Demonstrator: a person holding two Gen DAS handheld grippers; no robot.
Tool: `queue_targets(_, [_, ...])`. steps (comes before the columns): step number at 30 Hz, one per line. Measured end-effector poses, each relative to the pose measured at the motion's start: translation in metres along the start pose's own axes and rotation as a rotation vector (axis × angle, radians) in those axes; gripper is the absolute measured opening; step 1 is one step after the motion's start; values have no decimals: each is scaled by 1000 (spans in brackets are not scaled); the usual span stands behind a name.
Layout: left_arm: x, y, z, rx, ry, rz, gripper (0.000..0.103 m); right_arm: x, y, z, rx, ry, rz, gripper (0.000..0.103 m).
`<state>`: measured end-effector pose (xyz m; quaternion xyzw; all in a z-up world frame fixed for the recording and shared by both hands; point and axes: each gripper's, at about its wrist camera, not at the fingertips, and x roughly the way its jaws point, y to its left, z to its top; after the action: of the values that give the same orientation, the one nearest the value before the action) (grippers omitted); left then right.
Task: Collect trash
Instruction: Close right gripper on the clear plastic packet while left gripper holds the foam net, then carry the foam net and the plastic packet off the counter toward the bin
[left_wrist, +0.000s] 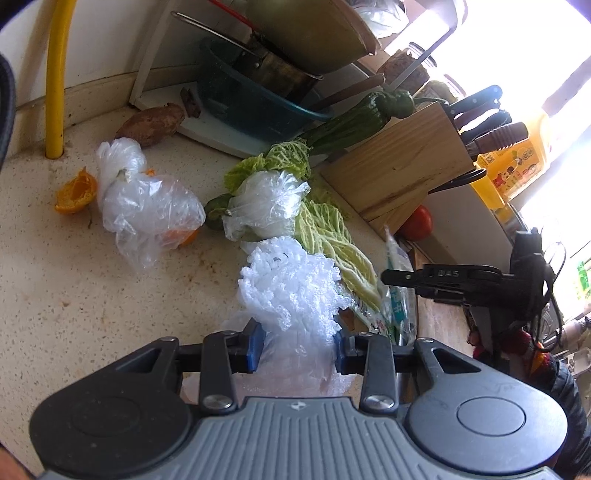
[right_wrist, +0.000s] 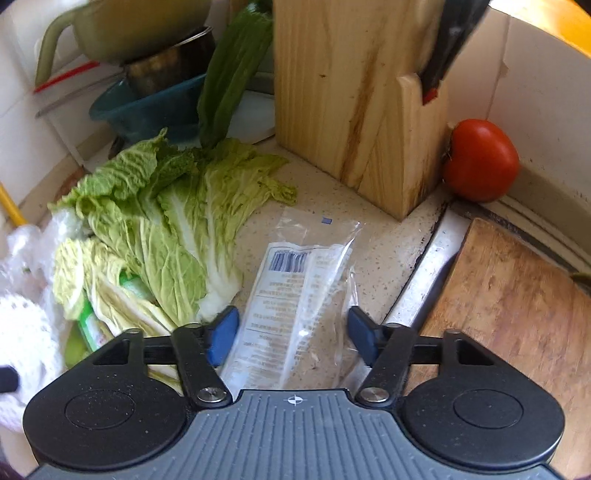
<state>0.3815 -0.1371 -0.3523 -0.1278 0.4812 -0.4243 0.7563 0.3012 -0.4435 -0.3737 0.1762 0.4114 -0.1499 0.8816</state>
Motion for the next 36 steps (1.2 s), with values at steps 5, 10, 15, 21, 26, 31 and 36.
queue_targets(5, [-3, -2, -3, 2, 1, -6, 34, -20, -29, -7, 210, -10, 114, 33])
queue_targets(10, [-9, -5, -5, 9, -11, -10, 34, -42, -49, -22, 381, -46, 408, 33])
queue_targets(15, [-18, -7, -8, 11, -28, -4, 34, -52, -61, -45, 524, -38, 708, 34])
queue_targets(21, [-36, -14, -14, 21, -73, 29, 34, -60, -63, -68, 626, -31, 854, 34])
queue_targets(26, [-54, -20, -21, 23, -121, 78, 34, -74, -56, -64, 556, -65, 778, 34])
queue_targets(31, [-76, -27, -30, 24, -178, 151, 34, -90, -44, -45, 438, -116, 737, 34])
queue_targets(36, [-102, -33, -47, 6, -243, 242, 34, -98, -34, -40, 350, -130, 745, 35])
